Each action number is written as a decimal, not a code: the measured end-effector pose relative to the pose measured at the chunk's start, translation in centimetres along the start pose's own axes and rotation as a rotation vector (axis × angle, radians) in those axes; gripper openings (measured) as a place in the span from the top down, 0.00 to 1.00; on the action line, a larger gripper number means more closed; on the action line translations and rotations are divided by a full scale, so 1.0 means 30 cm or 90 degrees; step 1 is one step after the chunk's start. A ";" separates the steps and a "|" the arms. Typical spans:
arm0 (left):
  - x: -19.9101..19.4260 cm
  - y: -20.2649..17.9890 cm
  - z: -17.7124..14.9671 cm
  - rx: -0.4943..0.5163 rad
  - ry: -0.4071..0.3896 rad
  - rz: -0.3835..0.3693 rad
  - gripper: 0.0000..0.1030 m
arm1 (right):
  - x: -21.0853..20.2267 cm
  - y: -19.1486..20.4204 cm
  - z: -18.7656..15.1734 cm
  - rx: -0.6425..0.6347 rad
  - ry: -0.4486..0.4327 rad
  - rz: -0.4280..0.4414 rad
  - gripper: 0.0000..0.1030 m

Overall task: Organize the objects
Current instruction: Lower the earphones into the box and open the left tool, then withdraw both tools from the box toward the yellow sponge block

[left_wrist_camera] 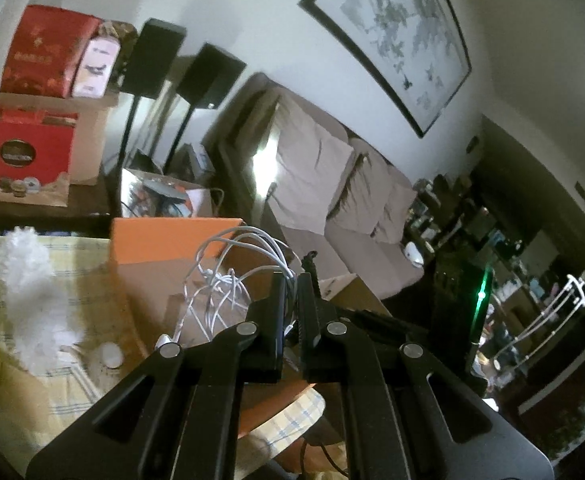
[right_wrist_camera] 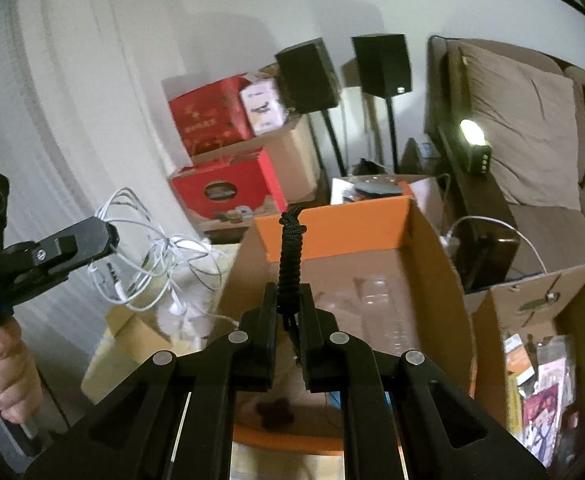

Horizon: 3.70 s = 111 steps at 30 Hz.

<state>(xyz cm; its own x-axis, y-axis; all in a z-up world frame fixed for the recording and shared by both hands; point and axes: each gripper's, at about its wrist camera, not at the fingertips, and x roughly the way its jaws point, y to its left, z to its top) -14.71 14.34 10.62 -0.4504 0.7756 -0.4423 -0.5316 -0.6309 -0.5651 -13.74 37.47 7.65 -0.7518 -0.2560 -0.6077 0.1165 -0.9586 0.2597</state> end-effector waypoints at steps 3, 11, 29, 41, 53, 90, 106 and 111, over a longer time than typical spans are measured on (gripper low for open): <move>0.052 -0.036 0.002 0.011 0.014 -0.008 0.95 | 0.000 -0.039 -0.004 0.009 0.000 -0.016 0.92; 0.171 -0.124 0.041 0.041 0.032 -0.019 0.95 | 0.048 -0.135 -0.035 0.023 0.021 -0.051 0.92; 0.304 -0.015 -0.057 0.019 0.105 0.034 0.95 | 0.117 -0.132 -0.054 0.018 0.039 -0.035 0.92; 0.296 0.098 -0.040 0.002 0.098 0.098 0.95 | 0.252 -0.062 -0.020 -0.007 0.075 -0.028 0.92; 0.308 0.177 -0.090 -0.030 0.131 0.119 0.72 | 0.308 -0.120 -0.072 0.016 0.115 -0.085 0.75; -0.190 0.292 -0.152 0.042 0.006 0.366 0.06 | 0.152 0.275 -0.044 -0.082 0.040 -0.036 0.12; -0.367 0.396 -0.184 0.028 -0.010 0.428 0.00 | 0.197 0.464 -0.078 -0.119 0.055 0.019 0.01; -0.413 0.463 -0.210 0.003 -0.011 0.440 0.00 | 0.249 0.545 -0.119 -0.151 0.073 0.044 0.01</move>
<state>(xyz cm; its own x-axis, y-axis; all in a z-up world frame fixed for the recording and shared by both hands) -12.01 -3.91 3.85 -0.6987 0.1943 -0.6886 -0.1208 -0.9806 -0.1542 -15.14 19.43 4.68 -0.6599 -0.3216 -0.6790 0.3244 -0.9371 0.1287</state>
